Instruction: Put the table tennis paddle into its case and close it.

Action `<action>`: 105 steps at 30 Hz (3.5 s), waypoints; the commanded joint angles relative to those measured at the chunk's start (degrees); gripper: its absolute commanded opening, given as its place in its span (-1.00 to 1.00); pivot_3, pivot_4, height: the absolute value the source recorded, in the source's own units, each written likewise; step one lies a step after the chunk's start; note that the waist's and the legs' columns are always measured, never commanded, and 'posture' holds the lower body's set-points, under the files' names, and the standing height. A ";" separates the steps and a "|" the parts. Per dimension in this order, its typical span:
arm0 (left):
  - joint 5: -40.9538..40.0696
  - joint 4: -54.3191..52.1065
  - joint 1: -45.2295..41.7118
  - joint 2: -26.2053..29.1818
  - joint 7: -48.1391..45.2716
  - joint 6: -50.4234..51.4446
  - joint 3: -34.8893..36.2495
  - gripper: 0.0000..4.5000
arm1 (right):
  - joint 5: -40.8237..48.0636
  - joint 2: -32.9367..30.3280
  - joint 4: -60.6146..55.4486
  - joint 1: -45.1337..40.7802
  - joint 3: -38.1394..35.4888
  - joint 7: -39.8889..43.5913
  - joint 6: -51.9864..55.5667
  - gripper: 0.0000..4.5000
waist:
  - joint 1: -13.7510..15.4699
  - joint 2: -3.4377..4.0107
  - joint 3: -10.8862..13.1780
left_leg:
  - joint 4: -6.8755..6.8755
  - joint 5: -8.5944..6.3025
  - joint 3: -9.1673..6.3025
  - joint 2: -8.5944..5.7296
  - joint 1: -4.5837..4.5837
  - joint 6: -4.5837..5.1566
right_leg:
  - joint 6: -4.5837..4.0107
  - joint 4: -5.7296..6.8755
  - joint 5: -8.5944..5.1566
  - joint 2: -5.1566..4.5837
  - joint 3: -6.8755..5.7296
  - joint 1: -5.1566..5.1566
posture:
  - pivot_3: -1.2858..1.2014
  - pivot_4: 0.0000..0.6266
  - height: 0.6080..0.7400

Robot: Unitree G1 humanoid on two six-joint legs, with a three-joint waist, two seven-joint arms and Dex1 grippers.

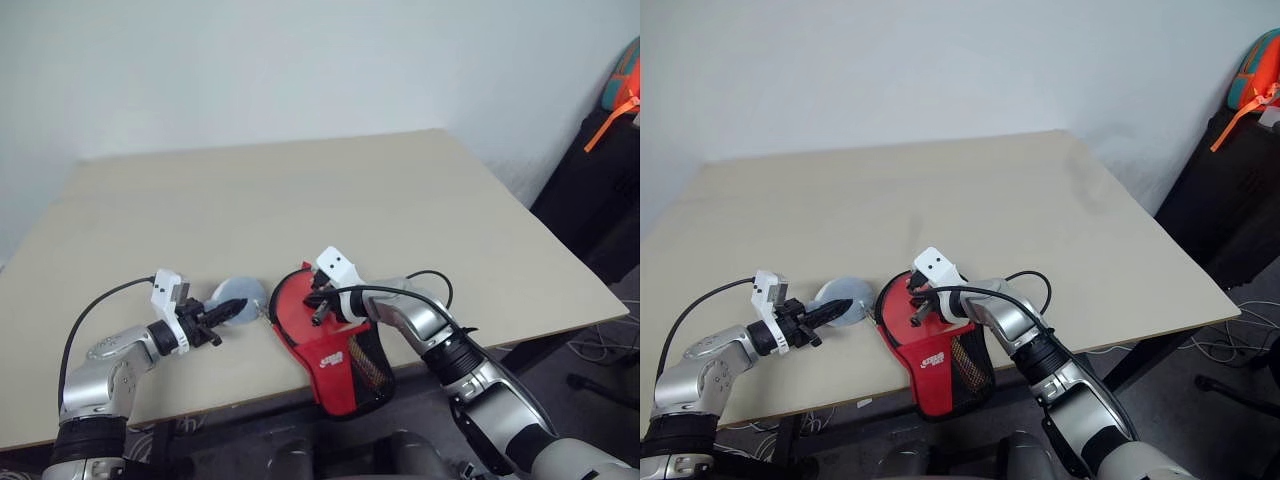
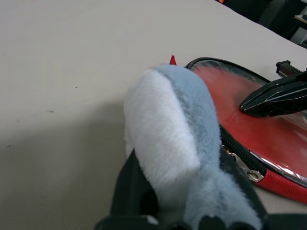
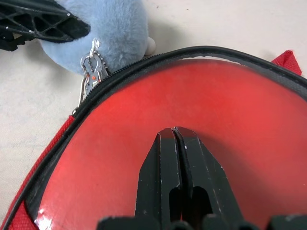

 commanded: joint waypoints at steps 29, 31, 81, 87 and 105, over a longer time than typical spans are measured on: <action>10.87 3.72 -15.47 2.47 -1.08 -3.18 -8.40 -0.87 | -3.39 2.06 9.90 3.01 -1.21 3.24 -10.48 -1.00 | -0.02 -0.52 -0.38 | 0.16 0.00 -0.28 0.00 0.01 0.00 | -0.01 0.04 0.00 0.00 -0.22 0.18 | 0.03 -1.00 0.49; 12.11 4.21 -15.39 2.89 -0.79 -3.86 -9.04 -0.87 | -3.64 2.38 10.50 3.30 -1.38 3.54 -12.29 -1.00 | -0.03 -0.53 -0.40 | 0.16 0.00 -0.27 0.01 0.02 0.00 | 0.00 0.04 0.00 0.00 -0.21 0.17 | 0.03 -1.00 0.49; 29.91 39.26 -39.70 -0.90 10.39 -25.62 -14.72 -0.87 | -7.93 6.71 23.84 2.67 -2.55 7.11 -22.70 -1.00 | -0.03 -1.17 -0.86 | 0.38 0.00 -0.31 0.19 0.14 -0.29 | -0.62 0.85 -0.47 0.05 -0.31 0.01 | 0.03 -1.00 0.49; 34.17 49.92 -47.35 -5.15 15.54 -32.31 -16.77 -0.87 | -8.17 6.85 23.85 2.73 -2.61 7.16 -22.38 -1.00 | -0.05 -1.17 -0.86 | 0.43 0.00 -0.32 0.19 0.08 -0.28 | -0.62 0.87 -0.47 0.06 -0.33 -0.02 | 0.03 -1.00 0.49; 39.30 52.27 -49.31 -10.23 -0.72 -59.25 -23.62 -0.87 | -8.35 7.12 24.93 2.15 -3.03 6.63 -22.45 -1.00 | -0.05 -1.14 -0.86 | 0.49 0.00 -0.35 0.18 0.06 -0.26 | -0.63 0.90 -0.48 0.05 -0.35 -0.03 | 0.03 -1.00 0.49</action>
